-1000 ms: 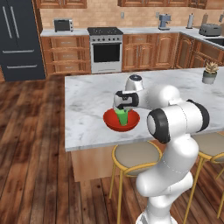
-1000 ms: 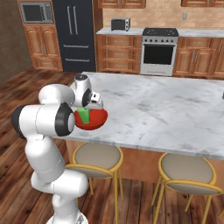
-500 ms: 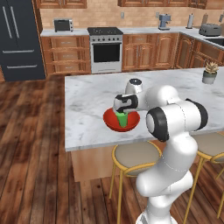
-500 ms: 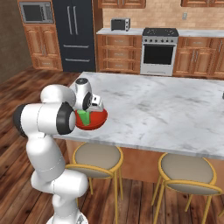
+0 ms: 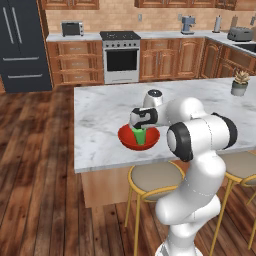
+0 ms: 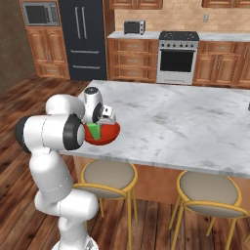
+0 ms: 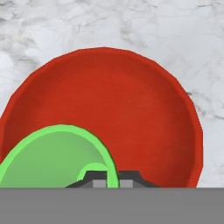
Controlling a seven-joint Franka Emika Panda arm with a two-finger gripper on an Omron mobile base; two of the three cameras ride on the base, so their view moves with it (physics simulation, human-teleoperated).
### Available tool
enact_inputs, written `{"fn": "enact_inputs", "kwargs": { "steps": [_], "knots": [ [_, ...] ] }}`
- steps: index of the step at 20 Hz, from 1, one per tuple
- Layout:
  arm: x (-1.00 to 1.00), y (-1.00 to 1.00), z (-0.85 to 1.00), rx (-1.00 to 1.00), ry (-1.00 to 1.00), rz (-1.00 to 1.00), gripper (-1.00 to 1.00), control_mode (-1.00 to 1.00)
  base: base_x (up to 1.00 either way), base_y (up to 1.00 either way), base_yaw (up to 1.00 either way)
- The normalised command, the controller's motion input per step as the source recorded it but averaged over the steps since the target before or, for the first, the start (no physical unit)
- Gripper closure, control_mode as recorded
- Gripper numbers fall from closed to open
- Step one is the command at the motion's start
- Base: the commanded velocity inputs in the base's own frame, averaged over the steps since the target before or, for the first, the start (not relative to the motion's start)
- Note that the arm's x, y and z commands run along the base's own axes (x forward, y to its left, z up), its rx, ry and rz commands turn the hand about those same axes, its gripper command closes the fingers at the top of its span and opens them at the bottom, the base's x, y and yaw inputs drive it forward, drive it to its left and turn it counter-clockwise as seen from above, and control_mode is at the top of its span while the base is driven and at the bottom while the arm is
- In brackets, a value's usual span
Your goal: Place the cup inside the bowl on the dining table and move the bowl to any counter.
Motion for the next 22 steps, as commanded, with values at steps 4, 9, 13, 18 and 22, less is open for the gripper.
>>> {"fn": "enact_inputs", "kwargs": {
  "steps": [4, 9, 13, 18, 22],
  "knots": [
    [0.00, 0.00, 0.00, 0.00, 0.00, 0.00, -1.00, -1.00, 0.00, 0.00, 0.00],
    [0.00, 0.00, 0.00, 0.00, 0.00, 0.00, -1.00, -1.00, 0.00, 0.00, 0.00],
    [0.00, 0.00, 0.00, 0.00, 0.00, 0.00, -1.00, -1.00, 0.00, 0.00, 0.00],
    [0.00, 0.00, 0.00, 0.00, 0.00, 0.00, -1.00, -1.00, 0.00, 0.00, 0.00],
    [0.00, 0.00, 0.00, 0.00, 0.00, 0.00, -1.00, -1.00, 0.00, 0.00, 0.00]
  ]
}}
